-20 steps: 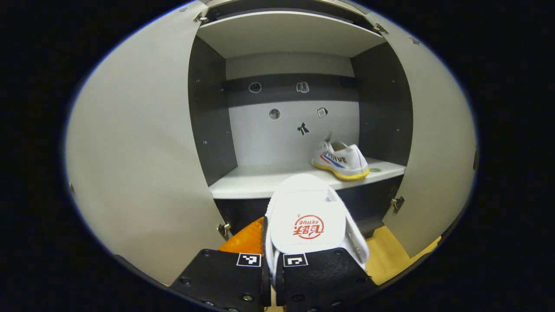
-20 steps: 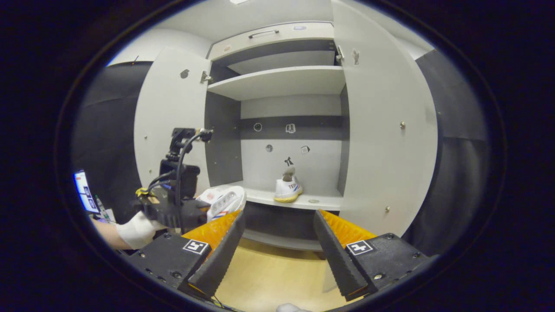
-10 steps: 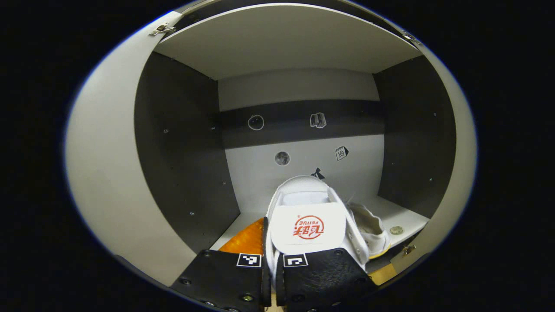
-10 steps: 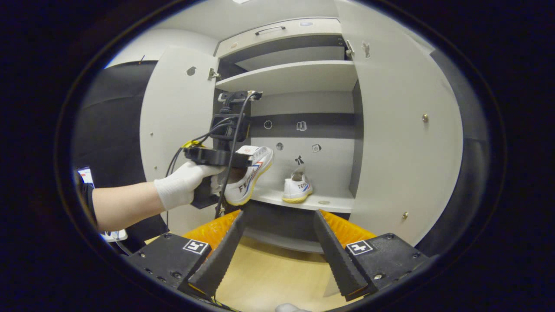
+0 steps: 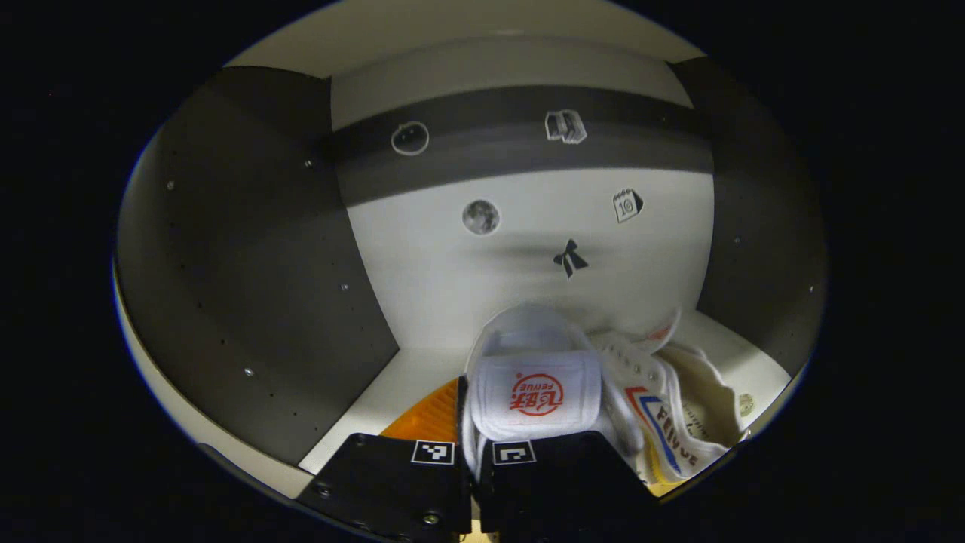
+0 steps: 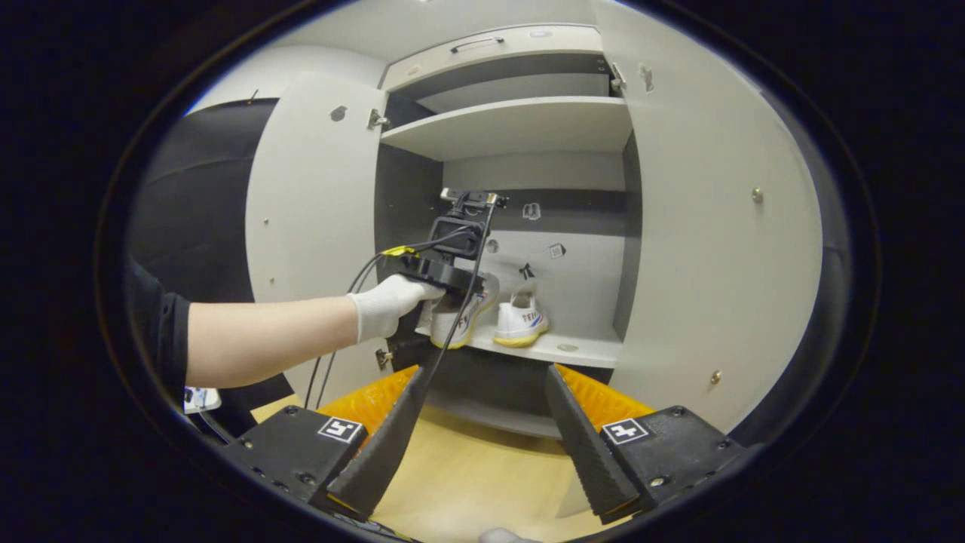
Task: Grab one shoe with the right hand and put it into the shoe cabinet, grab the other shoe with the left hand and put it into the shoe cabinet; then close the right door with the right hand and the left door with the left hand.
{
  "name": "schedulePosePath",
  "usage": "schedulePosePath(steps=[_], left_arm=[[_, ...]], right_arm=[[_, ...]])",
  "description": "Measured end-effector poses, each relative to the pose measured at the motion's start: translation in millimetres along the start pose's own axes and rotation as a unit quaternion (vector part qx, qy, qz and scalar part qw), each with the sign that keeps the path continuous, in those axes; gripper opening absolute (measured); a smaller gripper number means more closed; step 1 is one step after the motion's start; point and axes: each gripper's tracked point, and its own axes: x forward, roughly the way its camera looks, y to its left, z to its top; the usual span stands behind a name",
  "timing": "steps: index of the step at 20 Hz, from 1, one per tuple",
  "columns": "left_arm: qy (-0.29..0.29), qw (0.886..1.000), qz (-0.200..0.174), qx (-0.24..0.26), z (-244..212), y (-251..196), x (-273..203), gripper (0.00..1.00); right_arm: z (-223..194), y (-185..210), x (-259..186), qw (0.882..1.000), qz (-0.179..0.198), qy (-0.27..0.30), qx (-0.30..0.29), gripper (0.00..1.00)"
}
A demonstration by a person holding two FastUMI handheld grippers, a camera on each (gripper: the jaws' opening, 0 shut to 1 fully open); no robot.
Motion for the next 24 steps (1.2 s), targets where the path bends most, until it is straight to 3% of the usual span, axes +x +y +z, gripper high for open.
schedulePosePath(steps=[1, 4, 7, 8, 9, 13, 15, 17, 24], left_arm=[[0.018, 1.000, -0.004, -0.007, -5, -2, 3, 0.13], [0.054, 0.999, -0.011, 0.000, -17, -1, 10, 0.05], [0.075, 0.997, -0.015, -0.001, -30, 2, 13, 0.11], [0.072, 0.997, -0.032, -0.008, -31, -4, 16, 0.14], [0.067, 0.997, -0.031, -0.009, -28, -2, 16, 0.21], [0.062, 0.997, -0.050, -0.027, -23, -5, -1, 0.60], [0.044, 0.998, -0.042, -0.022, -15, 3, -8, 0.82], [0.029, 0.999, -0.034, -0.024, -7, 10, -17, 0.94], [-0.070, 0.996, -0.050, -0.036, 37, 5, -93, 0.98]], right_arm=[[-2, 0, 0, 1.000, -0.002, 0.004, 0.000, 1.00], [-3, 0, -2, 1.000, -0.001, 0.009, 0.004, 1.00], [-1, -1, -3, 1.000, -0.001, 0.005, 0.001, 1.00], [0, -1, -4, 1.000, -0.001, 0.004, 0.002, 1.00], [0, -1, -3, 1.000, -0.001, 0.004, 0.002, 1.00], [2, -3, -6, 1.000, -0.004, 0.002, 0.005, 1.00], [3, -2, -6, 1.000, -0.004, 0.000, 0.008, 1.00], [5, -2, -8, 1.000, -0.005, -0.004, 0.007, 1.00], [17, -2, -19, 0.999, -0.020, -0.025, 0.007, 1.00]])
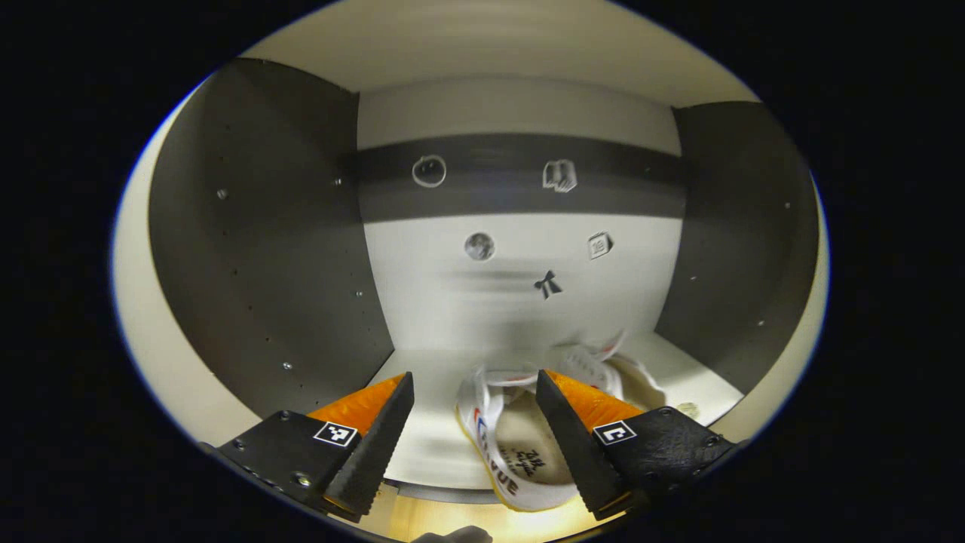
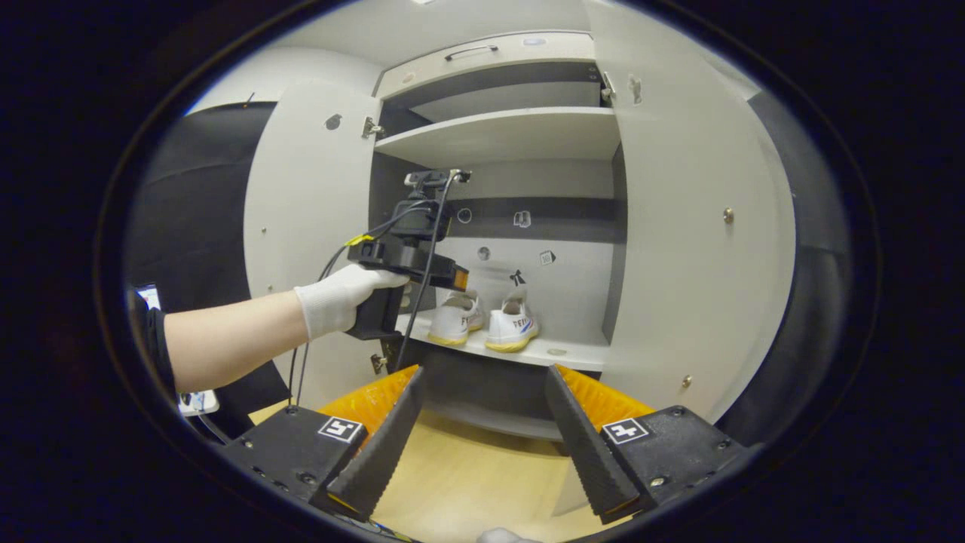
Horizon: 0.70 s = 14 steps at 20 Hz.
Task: Grab one shoe with the right hand and put it into the shoe cabinet, grab the other shoe with the left hand and put it into the shoe cabinet; then close the right door with the right hand and the left door with the left hand.
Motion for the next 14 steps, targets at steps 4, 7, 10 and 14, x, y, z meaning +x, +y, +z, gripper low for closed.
schedulePosePath(steps=[4, 7, 10, 14], left_arm=[[-0.060, 0.998, -0.012, 0.001, 22, -8, -57, 0.96], [-0.092, 0.996, -0.016, 0.008, 21, -9, -103, 0.96], [-0.127, 0.992, -0.010, 0.017, 19, -4, -148, 0.96], [-0.152, 0.988, -0.012, 0.022, 9, 5, -206, 0.96]], right_arm=[[7, 3, -5, 1.000, -0.011, -0.010, 0.007, 1.00], [12, 4, -10, 0.999, -0.023, -0.018, 0.012, 1.00], [20, 6, -18, 0.999, -0.039, -0.027, 0.014, 1.00], [29, 6, -30, 0.997, -0.066, -0.041, 0.017, 1.00]])
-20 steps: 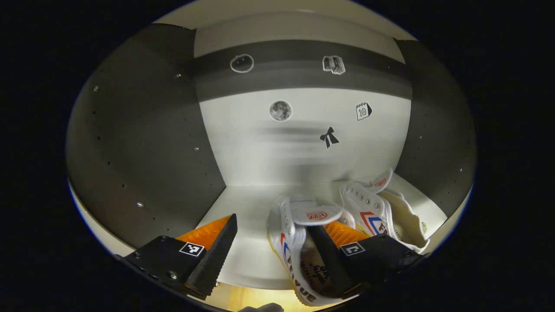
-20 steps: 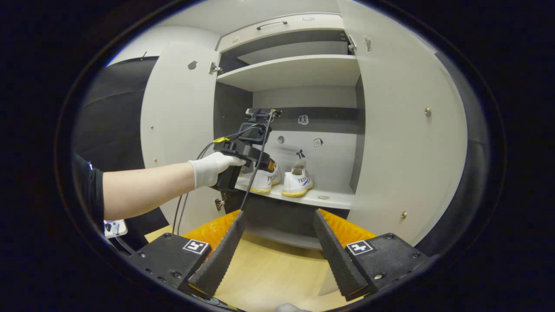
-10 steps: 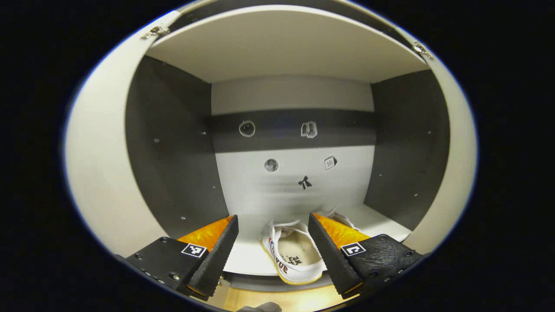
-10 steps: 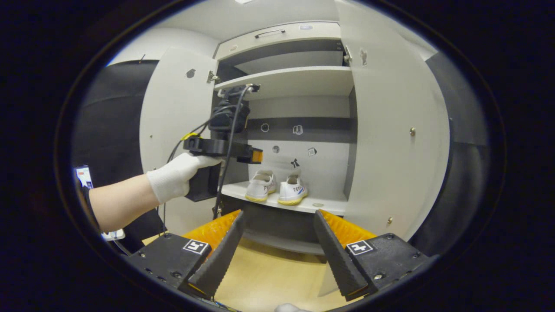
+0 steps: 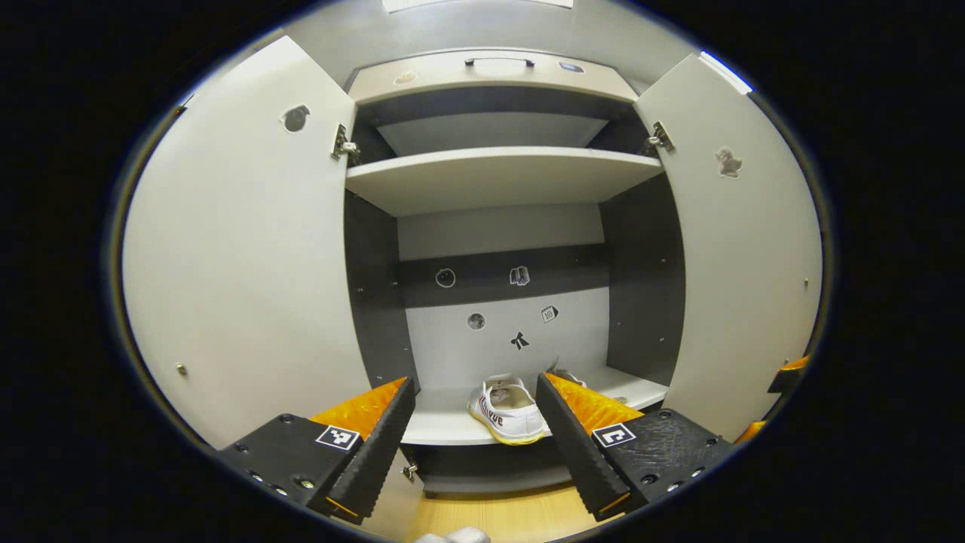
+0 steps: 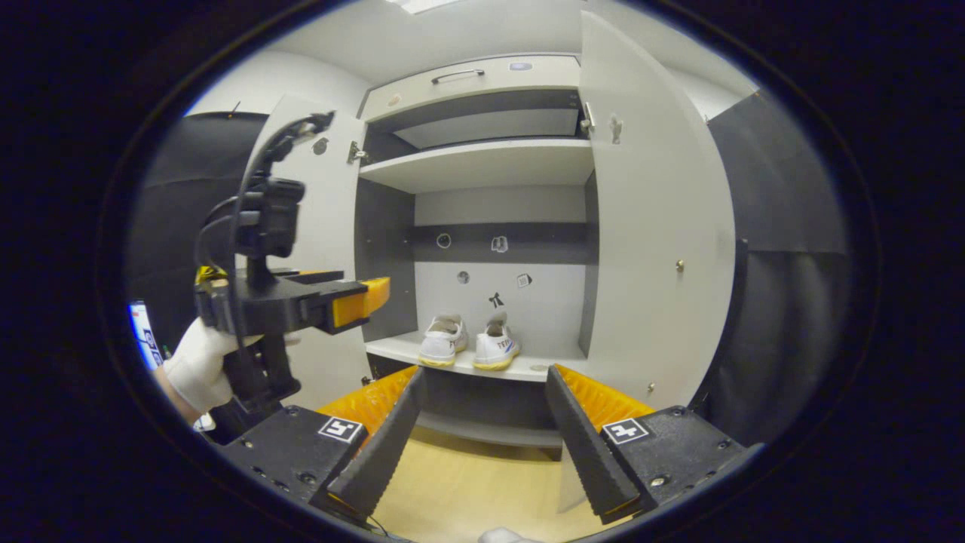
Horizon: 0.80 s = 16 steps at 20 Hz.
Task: Grab one shoe with the right hand and put it into the shoe cabinet, grab the other shoe with the left hand and put it into the shoe cabinet; then close the right door with the right hand and the left door with the left hand.
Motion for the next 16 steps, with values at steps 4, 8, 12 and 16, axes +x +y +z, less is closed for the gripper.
schedulePosePath(steps=[4, 8, 12, 16], left_arm=[[0.002, 1.000, -0.005, -0.009, -7, 15, -54, 0.96], [0.014, 1.000, 0.016, -0.020, -31, 41, -95, 0.96], [0.016, 0.999, 0.049, -0.018, -56, 68, -138, 0.96], [0.033, 0.998, 0.053, -0.009, -76, 73, -163, 0.96]], right_arm=[[2, -4, -14, 1.000, -0.028, -0.005, 0.004, 1.00], [1, -8, -29, 0.999, -0.050, -0.009, 0.000, 1.00], [-11, -6, -40, 0.998, -0.058, 0.002, 0.009, 1.00], [-19, -10, -54, 0.997, -0.071, 0.008, 0.008, 1.00]])
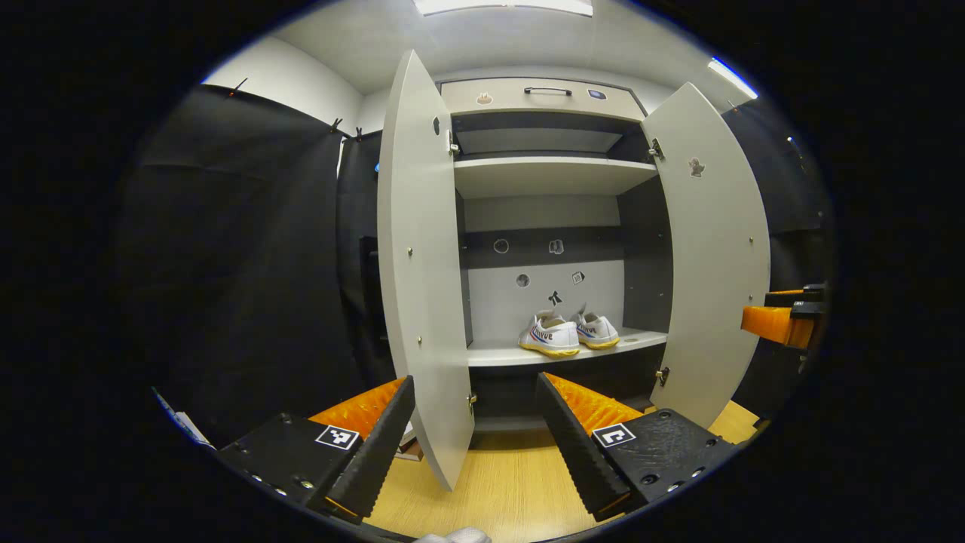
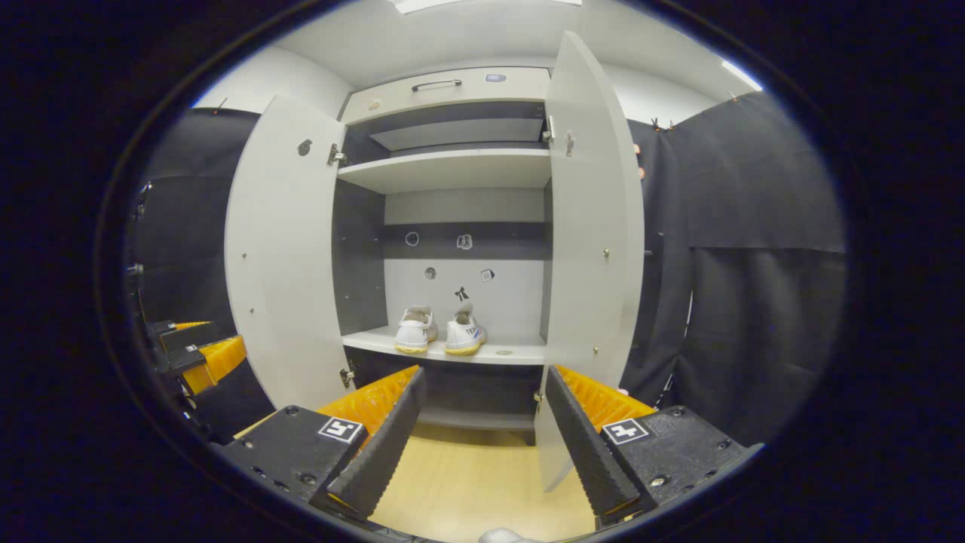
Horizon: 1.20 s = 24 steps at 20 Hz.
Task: Grab one shoe with the right hand and put it into the shoe cabinet, grab the other shoe with the left hand and put it into the shoe cabinet; then close the right door with the right hand and the left door with the left hand.
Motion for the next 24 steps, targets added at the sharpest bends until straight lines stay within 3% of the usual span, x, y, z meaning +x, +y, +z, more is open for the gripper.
schedulePosePath(steps=[6, 9, 10, 15, 17, 19, 24], left_arm=[[-0.003, 1.000, -0.009, -0.011, 3, -6, -7, 0.96], [-0.008, 1.000, -0.021, -0.013, 7, -18, -6, 1.00], [-0.007, 1.000, -0.025, -0.016, 6, -22, -6, 0.96], [-0.011, 0.999, -0.033, -0.014, 11, -40, -4, 0.96], [-0.011, 0.999, -0.033, -0.016, 11, -46, -4, 0.96], [-0.007, 0.999, -0.031, -0.020, 8, -52, -3, 0.96], [-0.002, 0.999, -0.019, -0.029, 6, -54, 0, 0.96]], right_arm=[[13, -30, -13, 0.999, -0.027, -0.017, -0.011, 1.00], [20, -69, -18, 0.998, -0.061, -0.026, -0.006, 1.00], [22, -85, -18, 0.997, -0.074, -0.029, -0.003, 1.00], [37, -172, -9, 0.986, -0.161, -0.042, 0.016, 1.00], [40, -193, 3, 0.984, -0.175, -0.038, 0.019, 1.00], [45, -203, 16, 0.983, -0.178, -0.036, 0.021, 1.00], [43, -196, 38, 0.990, -0.139, -0.030, 0.009, 1.00]])
